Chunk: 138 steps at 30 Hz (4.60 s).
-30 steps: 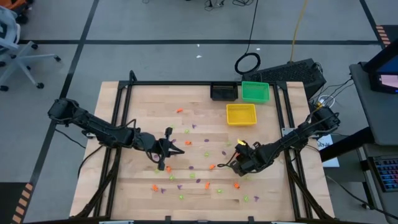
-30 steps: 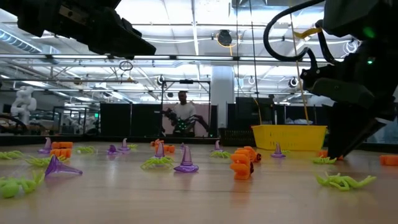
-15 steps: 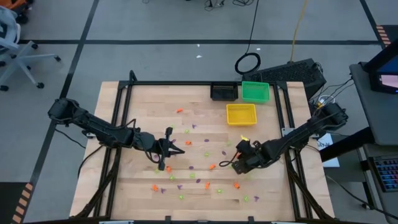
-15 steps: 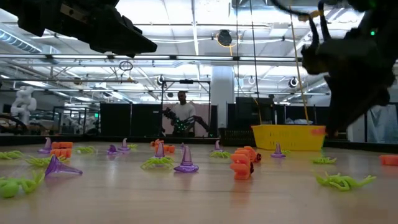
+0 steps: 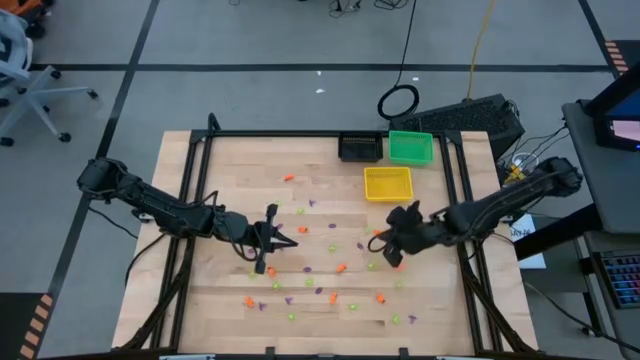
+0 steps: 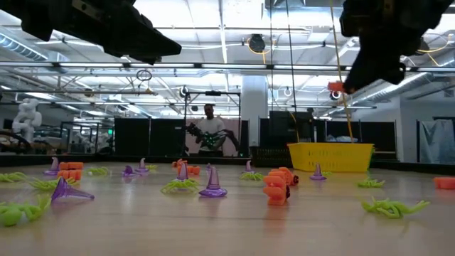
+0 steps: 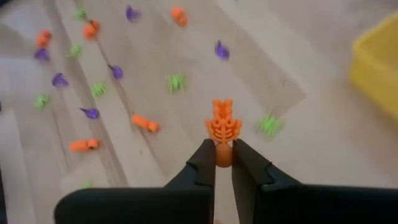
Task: Sort Halloween decoration
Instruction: Put the orange skeleton toy into the green basket
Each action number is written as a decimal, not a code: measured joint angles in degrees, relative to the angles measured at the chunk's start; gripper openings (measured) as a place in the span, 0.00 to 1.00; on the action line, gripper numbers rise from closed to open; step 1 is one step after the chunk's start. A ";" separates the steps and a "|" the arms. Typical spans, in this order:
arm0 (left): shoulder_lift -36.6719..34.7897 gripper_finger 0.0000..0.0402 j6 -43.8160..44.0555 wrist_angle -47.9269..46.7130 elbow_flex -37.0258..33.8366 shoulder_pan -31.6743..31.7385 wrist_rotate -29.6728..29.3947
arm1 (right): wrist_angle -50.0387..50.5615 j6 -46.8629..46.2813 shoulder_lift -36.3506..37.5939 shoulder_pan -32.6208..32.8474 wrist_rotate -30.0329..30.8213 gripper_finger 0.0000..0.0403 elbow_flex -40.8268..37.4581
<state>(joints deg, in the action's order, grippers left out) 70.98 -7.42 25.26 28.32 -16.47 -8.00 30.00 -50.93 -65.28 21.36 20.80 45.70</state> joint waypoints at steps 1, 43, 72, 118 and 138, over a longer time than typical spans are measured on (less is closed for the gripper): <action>0.00 0.00 0.87 0.00 0.00 0.00 0.01 | -0.13 2.08 0.84 -0.51 0.02 0.02 0.00; 0.04 0.00 -0.94 2.97 0.02 -0.76 0.23 | -80.66 55.02 -22.71 -6.79 1.59 0.02 -8.97; 0.04 0.00 -2.54 2.79 0.02 -0.76 0.21 | -90.99 51.68 -22.71 -5.89 1.59 0.02 -16.51; 0.04 0.00 -5.38 2.73 0.02 -0.76 -1.30 | 0.19 24.36 -0.61 -47.13 7.04 0.02 7.89; 0.04 0.00 -9.93 2.99 0.02 -0.70 -1.78 | 1.14 29.30 -19.16 -69.22 -9.07 0.02 8.37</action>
<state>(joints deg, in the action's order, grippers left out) 71.02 -17.35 28.25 28.34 -17.17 -9.78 31.14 -21.63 -84.44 -47.86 11.72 54.06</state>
